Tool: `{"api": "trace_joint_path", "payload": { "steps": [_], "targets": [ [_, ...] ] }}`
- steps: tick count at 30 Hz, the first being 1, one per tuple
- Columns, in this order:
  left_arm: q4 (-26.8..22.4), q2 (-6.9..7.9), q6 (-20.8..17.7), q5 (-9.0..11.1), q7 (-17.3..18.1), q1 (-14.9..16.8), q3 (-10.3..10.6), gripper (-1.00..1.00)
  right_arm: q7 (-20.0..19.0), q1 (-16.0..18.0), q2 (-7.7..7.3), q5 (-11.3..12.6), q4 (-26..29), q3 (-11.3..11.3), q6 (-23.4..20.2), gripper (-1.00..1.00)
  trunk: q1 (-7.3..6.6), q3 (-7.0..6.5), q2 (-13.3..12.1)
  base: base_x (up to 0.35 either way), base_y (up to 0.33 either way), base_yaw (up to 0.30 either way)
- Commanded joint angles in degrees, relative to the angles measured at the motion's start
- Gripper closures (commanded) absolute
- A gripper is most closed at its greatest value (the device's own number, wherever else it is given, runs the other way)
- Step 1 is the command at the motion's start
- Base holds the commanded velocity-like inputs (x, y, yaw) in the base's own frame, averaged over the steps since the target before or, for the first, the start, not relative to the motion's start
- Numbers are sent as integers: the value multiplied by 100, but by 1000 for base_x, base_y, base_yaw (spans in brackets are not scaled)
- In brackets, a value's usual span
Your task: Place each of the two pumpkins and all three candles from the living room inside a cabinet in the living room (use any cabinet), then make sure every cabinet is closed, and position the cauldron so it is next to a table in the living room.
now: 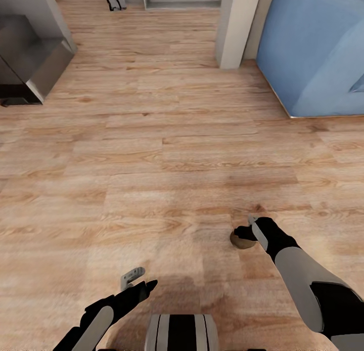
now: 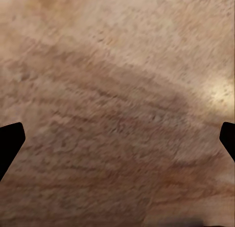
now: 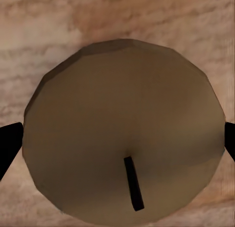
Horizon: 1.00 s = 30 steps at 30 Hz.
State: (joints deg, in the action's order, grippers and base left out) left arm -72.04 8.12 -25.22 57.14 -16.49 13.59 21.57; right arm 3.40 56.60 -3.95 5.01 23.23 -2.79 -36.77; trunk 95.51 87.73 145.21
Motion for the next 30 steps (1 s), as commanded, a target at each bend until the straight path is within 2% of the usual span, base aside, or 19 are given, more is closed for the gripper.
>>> {"api": "trace_joint_path", "payload": {
  "steps": [1, 5, 6, 22, 30],
  "targets": [
    [-9, 6, 0, 60, -56, 3, 14, -100, 38, 0, 1, 53, 9, -11, -23, -100, 2, 27, 3, 0, 0, 0],
    [-7, 6, -1, 61, -56, 3, 14, -100, 38, 0, 0, 53, 13, -11, -23, -100, 9, 93, 7, 0, 0, 0],
    [-6, 6, 1, 61, -56, 3, 14, -100, 38, 0, 0, 53, 13, -11, -26, 100, 9, 93, 7, 0, 0, 0],
    [5, 15, 24, 56, -54, -4, 16, -100, -151, -7, -9, 53, 159, -11, -40, 100, 9, 93, 7, 0, 0, 0],
    [5, 15, 26, 45, -59, -39, 64, -100, -163, -28, -2, 48, 233, -11, -41, 100, -11, -84, -4, 0, 0, 0]
  ]
}}
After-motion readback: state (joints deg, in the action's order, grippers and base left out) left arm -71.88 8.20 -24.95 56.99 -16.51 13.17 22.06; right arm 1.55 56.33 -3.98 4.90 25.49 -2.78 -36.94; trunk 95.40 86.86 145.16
